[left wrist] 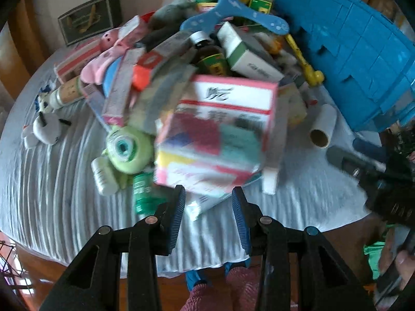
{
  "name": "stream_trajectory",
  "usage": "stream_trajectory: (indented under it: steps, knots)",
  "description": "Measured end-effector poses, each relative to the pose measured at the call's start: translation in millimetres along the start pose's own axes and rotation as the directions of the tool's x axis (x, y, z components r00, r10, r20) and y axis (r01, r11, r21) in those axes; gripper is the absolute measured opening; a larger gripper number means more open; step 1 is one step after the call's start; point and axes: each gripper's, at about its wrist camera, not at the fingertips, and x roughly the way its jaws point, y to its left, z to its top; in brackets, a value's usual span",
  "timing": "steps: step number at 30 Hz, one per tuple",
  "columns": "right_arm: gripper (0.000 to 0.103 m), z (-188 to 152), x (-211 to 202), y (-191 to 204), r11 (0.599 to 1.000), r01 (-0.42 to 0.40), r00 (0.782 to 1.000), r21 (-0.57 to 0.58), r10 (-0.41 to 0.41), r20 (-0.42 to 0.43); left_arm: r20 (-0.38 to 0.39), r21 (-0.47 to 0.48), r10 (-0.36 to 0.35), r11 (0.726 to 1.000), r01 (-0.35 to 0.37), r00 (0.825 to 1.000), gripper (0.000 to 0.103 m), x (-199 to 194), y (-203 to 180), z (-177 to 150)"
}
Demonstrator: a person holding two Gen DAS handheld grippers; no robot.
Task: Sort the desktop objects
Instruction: 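Reach the left tool toward a pink Kotex pad pack while the right tool approaches a pink tissue block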
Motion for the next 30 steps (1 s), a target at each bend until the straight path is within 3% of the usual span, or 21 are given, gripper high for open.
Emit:
stream_trajectory:
  steps: [5,12,22,25,30]
  knots:
    - [0.083,2,7,-5,1.000,-0.015,1.000,-0.017,0.014,-0.021,-0.039,0.018,0.050,0.999,-0.049,0.998,0.038,24,-12,6]
    - [0.085,17,30,12,0.992,-0.087,0.995,-0.092,0.083,-0.055,-0.064,-0.093,0.126,0.987,-0.132,0.990,0.042,30,34,6]
    - [0.089,28,50,42,0.964,-0.163,0.984,-0.210,0.146,-0.098,-0.044,-0.196,0.120,0.973,-0.126,0.992,0.045,18,35,-2]
    - [0.091,33,54,43,0.946,-0.210,0.976,-0.248,0.187,-0.114,-0.008,-0.257,0.158,0.954,-0.154,0.987,0.045,5,28,1]
    - [0.092,47,58,46,0.900,-0.255,0.966,-0.353,0.221,-0.133,-0.007,-0.444,0.214,0.874,-0.195,0.977,0.050,17,37,2]
